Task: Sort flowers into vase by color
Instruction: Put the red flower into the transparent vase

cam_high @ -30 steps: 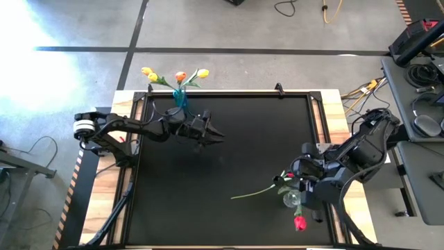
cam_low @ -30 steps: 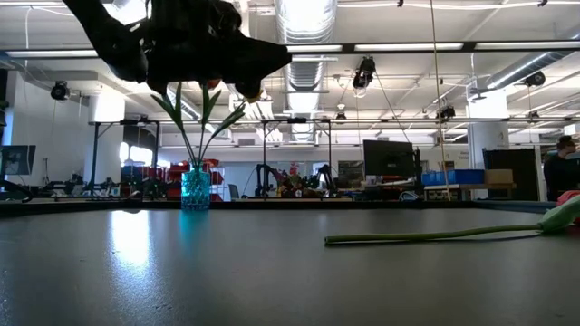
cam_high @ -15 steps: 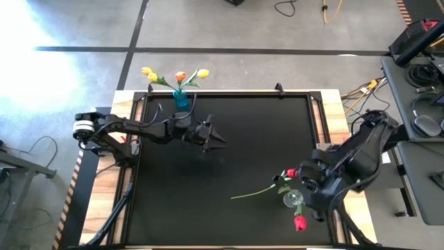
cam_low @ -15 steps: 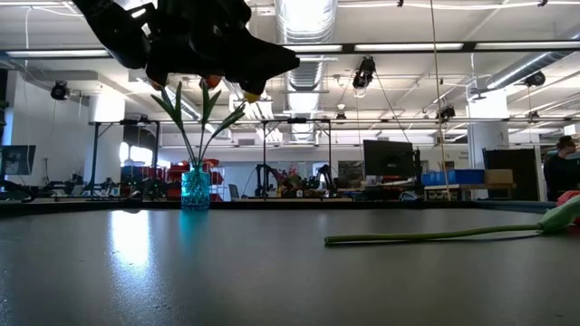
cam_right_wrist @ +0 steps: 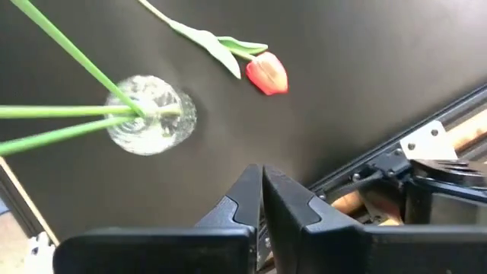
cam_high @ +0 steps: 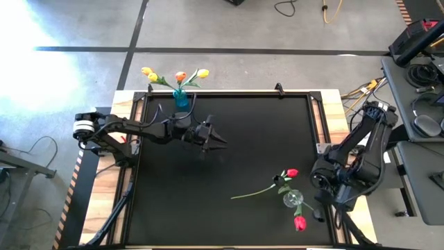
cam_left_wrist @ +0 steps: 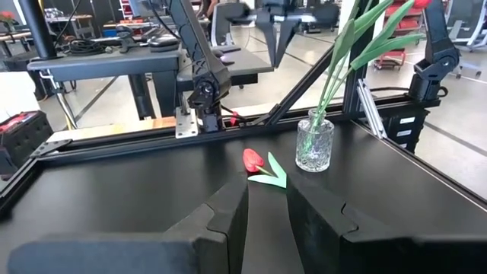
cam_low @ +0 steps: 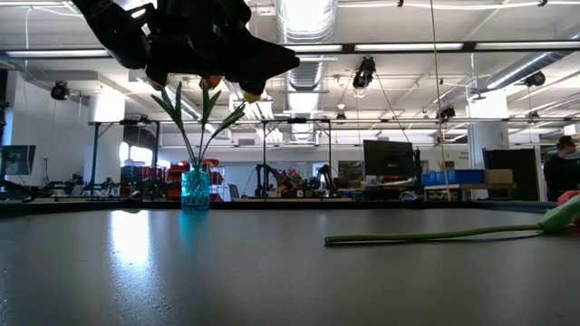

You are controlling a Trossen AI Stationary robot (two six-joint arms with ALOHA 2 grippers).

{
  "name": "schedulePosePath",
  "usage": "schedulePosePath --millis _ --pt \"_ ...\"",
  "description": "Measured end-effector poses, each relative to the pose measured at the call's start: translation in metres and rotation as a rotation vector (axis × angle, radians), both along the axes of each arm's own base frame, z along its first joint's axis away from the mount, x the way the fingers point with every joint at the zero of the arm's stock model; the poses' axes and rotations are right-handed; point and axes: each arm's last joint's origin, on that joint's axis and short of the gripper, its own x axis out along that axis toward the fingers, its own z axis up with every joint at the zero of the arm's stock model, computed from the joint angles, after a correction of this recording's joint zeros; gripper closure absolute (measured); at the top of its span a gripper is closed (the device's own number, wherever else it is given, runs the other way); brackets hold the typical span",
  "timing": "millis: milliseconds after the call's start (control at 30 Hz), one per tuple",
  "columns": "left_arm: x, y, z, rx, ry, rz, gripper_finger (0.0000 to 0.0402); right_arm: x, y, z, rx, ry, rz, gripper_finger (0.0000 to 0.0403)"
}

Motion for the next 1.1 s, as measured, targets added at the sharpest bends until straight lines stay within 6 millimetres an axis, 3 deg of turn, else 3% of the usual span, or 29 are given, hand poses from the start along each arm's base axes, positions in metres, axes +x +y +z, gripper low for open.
schedulePosePath --millis 233,533,767,1100 --pt "0.000 0.001 0.000 -0.016 0.005 0.020 0.0325 -0.010 -0.006 -0.045 0.067 -0.040 0.021 0.0394" --pt "0.000 0.001 0.000 -0.036 0.014 0.052 0.0325 -0.009 -0.001 -0.108 0.196 -0.082 0.025 0.0394" --pt "0.000 0.002 -0.001 -0.044 0.023 0.070 0.0325 -0.004 0.007 -0.126 0.241 -0.107 0.026 0.0394" --pt "0.000 0.002 -0.001 -0.057 0.026 0.095 0.0325 0.004 0.020 -0.136 0.238 -0.157 0.047 0.0394"
